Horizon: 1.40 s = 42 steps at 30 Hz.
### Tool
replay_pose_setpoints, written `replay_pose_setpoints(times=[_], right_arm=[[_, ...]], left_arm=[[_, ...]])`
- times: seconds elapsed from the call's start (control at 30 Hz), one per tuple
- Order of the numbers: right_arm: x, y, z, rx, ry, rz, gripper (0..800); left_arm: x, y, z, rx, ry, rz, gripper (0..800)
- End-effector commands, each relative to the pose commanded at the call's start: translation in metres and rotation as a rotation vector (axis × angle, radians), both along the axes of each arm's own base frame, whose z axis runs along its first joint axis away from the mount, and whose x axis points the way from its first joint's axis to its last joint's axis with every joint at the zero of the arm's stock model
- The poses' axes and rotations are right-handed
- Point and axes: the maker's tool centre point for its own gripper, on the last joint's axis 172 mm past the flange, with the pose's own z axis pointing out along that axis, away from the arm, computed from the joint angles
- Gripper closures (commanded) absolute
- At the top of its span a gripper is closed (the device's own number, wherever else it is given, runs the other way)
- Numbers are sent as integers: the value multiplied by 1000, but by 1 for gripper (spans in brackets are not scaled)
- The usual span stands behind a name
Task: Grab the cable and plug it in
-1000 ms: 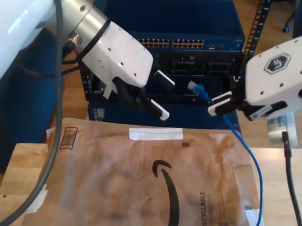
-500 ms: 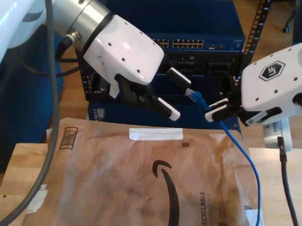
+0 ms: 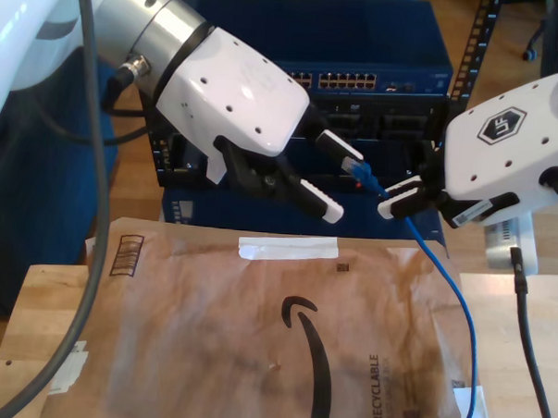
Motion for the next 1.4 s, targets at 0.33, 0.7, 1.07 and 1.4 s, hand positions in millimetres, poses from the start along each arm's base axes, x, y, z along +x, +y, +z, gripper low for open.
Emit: replay_pose_setpoints(times=[0.33, 0.7, 1.07, 1.4], right_arm=[[0, 0, 0, 0, -1, 1, 800], [0, 0, -2, 0, 4, 1, 800], [-2, 4, -3, 0, 8, 12, 800], [-2, 6, -10, -2, 27, 17, 800]], left_arm=[[0, -1, 0, -7, 7, 1, 354], [1, -3, 1, -24, 15, 10, 644], [11, -1, -12, -9, 20, 55, 557], [23, 11, -12, -13, 14, 105, 548]])
